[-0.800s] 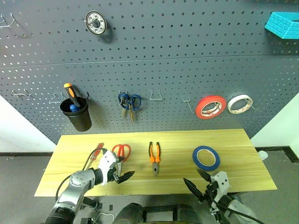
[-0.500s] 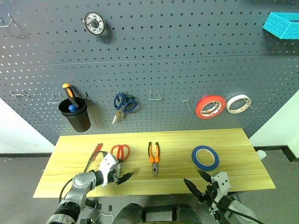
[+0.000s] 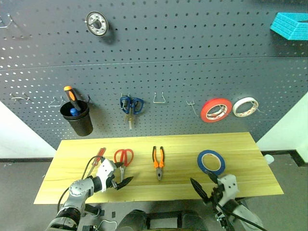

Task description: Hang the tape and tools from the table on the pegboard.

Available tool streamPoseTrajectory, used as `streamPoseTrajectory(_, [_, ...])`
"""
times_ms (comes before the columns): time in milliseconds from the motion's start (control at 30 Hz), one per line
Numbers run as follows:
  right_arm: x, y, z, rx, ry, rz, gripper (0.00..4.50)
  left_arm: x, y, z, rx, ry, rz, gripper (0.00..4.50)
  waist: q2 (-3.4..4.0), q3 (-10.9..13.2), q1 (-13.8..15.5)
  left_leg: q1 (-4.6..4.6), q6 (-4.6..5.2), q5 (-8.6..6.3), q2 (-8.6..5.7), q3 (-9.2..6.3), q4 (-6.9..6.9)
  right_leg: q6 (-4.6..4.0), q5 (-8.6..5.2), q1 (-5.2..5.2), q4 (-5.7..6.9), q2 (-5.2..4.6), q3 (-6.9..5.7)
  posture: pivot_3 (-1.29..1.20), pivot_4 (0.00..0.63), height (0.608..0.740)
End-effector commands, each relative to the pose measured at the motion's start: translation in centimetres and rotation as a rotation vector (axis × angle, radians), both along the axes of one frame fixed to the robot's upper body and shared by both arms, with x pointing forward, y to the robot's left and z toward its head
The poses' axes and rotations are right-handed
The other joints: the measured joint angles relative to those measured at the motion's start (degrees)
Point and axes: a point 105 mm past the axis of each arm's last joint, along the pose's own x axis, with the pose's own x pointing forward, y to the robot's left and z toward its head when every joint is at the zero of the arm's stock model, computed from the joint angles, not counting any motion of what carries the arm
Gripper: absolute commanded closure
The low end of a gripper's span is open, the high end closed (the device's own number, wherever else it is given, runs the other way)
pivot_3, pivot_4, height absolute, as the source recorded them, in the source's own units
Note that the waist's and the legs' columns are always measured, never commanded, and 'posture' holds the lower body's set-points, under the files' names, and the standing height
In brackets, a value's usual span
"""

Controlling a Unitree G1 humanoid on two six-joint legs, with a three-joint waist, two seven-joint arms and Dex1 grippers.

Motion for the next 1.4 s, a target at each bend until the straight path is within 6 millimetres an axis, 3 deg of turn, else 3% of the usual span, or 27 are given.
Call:
streamPoseTrajectory(33, [1.2,0.2,2.4,-0.038,-0.05,-0.041,0.0,1.3,-0.5,2.6,-0.034,-0.086,-0.019,0.06,0.01,0.0,0.2,0.03,0.0,0.0,0.0,0.0,0.02,0.0,0.0,-0.07,0.0,0.01,-0.01,0.04,0.043,0.727])
streamPoseTrajectory(267, [2.9,0.4,4.9,-0.08,-0.074,-0.091,0.0,1.2,-3.2,4.1,-0.025,-0.084,-0.124,0.06,-0.07,0.0,0.2,-0.17,0.03,-0.01,-0.06,0.0,0.06,-0.01,0.0,-0.29,-0.04,-0.01,-0.03,0.04,0.054,0.727])
streamPoseTrajectory(467, [4.9,-0.4,6.5,-0.196,-0.049,-0.179,0.0,1.5,-6.7,10.1,-0.005,-0.144,-0.229,0.06,-0.14,0.7,0.1,-0.53,-0.04,0.03,-0.03,-0.01,0.14,-0.05,0.03,-0.49,0.11,-0.01,-0.02,0.02,0.113,0.727])
streamPoseTrajectory(600, [5.7,0.0,7.4,-0.208,-0.017,-0.195,0.0,1.4,-7.6,11.8,0.007,-0.128,-0.264,0.06,0.01,3.0,-0.4,-0.52,-0.08,0.07,-0.02,-0.02,0.18,-0.09,0.04,-0.48,0.21,-0.02,-0.04,0.0,0.168,0.727])
streamPoseTrajectory(700, [6.1,-0.4,7.3,-0.244,0.023,-0.227,0.0,1.1,-7.9,12.0,0.016,-0.104,-0.283,0.06,-0.06,5.1,-1.6,-0.59,-0.08,0.07,-0.01,-0.06,0.16,-0.11,0.03,-0.57,0.25,-0.04,-0.05,-0.01,0.232,0.727])
streamPoseTrajectory(833, [5.9,-0.5,6.7,-0.271,0.077,-0.236,0.0,0.5,-7.8,11.6,0.024,-0.073,-0.285,0.06,-0.34,7.6,-3.1,-0.78,-0.33,0.21,-0.01,-0.06,0.16,-0.16,0.01,-0.73,0.22,-0.16,-0.04,-0.01,0.273,0.727])
streamPoseTrajectory(967, [5.3,-0.5,6.3,-0.286,0.111,-0.246,0.0,-0.5,-7.3,11.3,0.028,-0.054,-0.274,0.06,-0.59,9.6,-4.3,-1.64,-0.45,0.28,0.0,-0.04,0.23,-0.18,0.02,-1.63,0.35,-0.21,-0.03,0.0,0.327,0.727])
streamPoseTrajectory(1067, [5.2,-1.1,5.1,-0.301,0.155,-0.262,0.0,-1.3,-6.8,10.3,0.035,-0.025,-0.247,0.06,-0.73,11.2,-4.5,-1.69,-0.45,0.28,0.02,-0.03,0.16,-0.25,-0.02,-1.75,0.39,-0.24,-0.02,0.01,0.347,0.727])
streamPoseTrajectory(1200, [5.2,-0.8,4.6,-0.294,0.172,-0.247,0.0,-1.7,-6.5,10.3,0.009,-0.007,-0.211,0.06,-0.81,13.0,-4.1,-1.69,-0.45,0.28,0.02,-0.02,0.16,-0.26,-0.03,-1.76,0.41,-0.25,-0.03,0.02,0.362,0.727])
streamPoseTrajectory(1400, [6.1,-0.6,3.9,-0.299,0.173,-0.227,0.0,-2.2,-5.7,9.9,0.01,0.009,-0.185,0.06,-0.86,14.1,-4.4,-1.77,-0.46,0.28,0.01,0.01,0.17,-0.26,-0.03,-1.83,0.41,-0.27,-0.04,0.02,0.374,0.727])
